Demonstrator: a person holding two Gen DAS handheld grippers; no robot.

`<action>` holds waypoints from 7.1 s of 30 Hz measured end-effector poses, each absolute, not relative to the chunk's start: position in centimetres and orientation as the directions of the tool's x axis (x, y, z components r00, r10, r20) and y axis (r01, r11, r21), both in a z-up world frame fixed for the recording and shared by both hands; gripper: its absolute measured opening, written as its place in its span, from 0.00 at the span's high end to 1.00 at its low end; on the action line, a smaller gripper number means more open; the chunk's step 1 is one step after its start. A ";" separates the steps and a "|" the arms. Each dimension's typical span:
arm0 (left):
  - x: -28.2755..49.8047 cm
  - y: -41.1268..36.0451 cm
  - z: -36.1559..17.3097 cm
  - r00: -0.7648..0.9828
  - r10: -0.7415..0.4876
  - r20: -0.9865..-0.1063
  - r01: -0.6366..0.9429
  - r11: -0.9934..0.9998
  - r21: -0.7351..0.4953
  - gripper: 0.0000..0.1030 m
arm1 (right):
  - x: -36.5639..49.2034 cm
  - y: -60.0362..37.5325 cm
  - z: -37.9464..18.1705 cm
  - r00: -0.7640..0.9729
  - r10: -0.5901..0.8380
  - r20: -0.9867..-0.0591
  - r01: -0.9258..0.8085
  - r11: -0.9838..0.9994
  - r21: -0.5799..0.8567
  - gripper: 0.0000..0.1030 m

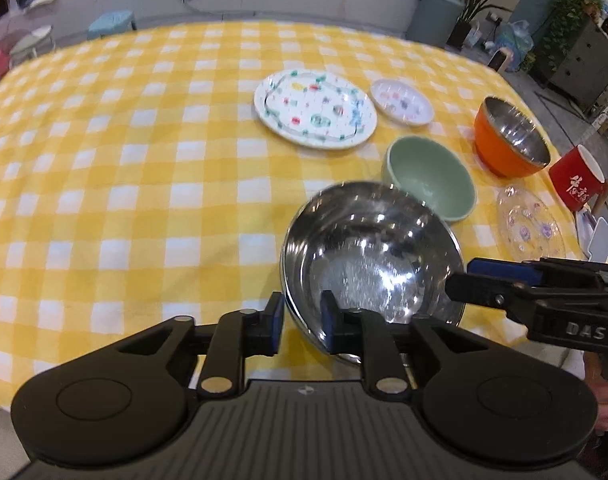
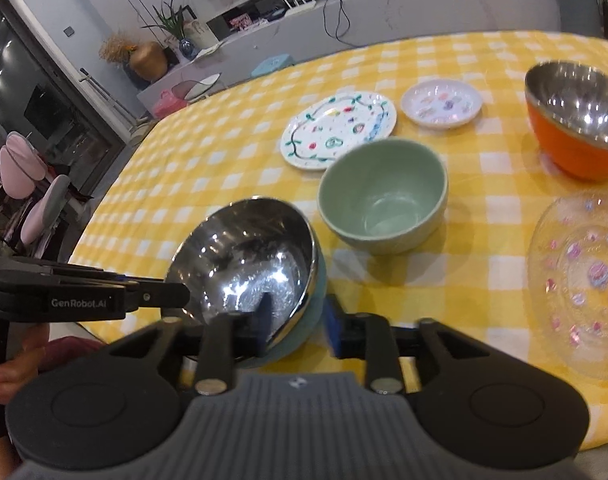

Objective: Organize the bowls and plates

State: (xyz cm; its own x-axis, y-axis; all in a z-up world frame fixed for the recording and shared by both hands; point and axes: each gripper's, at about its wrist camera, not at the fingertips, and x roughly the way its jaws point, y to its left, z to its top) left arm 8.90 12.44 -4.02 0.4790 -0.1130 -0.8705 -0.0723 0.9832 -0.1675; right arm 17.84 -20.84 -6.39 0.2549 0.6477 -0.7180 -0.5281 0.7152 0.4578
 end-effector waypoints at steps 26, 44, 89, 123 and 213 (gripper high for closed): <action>8.6 6.0 2.9 0.746 -0.078 -0.662 -0.018 0.990 -0.137 0.16 | 21.1 -34.0 3.8 0.758 0.371 -0.537 -0.363 0.923 0.126 0.03; 17.8 -5.4 3.0 0.749 -0.006 -0.663 -0.105 0.986 -0.127 0.18 | 28.3 -40.0 0.3 0.772 0.372 -0.516 -0.244 0.922 0.301 0.03; 28.9 -9.8 -5.7 0.558 -0.113 -0.822 -0.084 0.978 -0.191 0.84 | 36.8 -38.9 -9.2 0.559 0.374 -0.741 -0.073 0.911 0.405 0.87; 16.0 -1.5 4.7 0.700 0.066 -0.711 -0.196 0.975 -0.102 0.84 | 27.6 -30.4 0.3 0.567 0.609 -0.555 -0.482 0.791 0.376 0.94; 6.1 14.3 -4.7 0.639 0.138 -0.757 -0.512 0.810 -0.284 0.47 | 20.9 -21.1 -6.2 0.282 0.668 -0.689 -0.583 0.690 0.429 0.59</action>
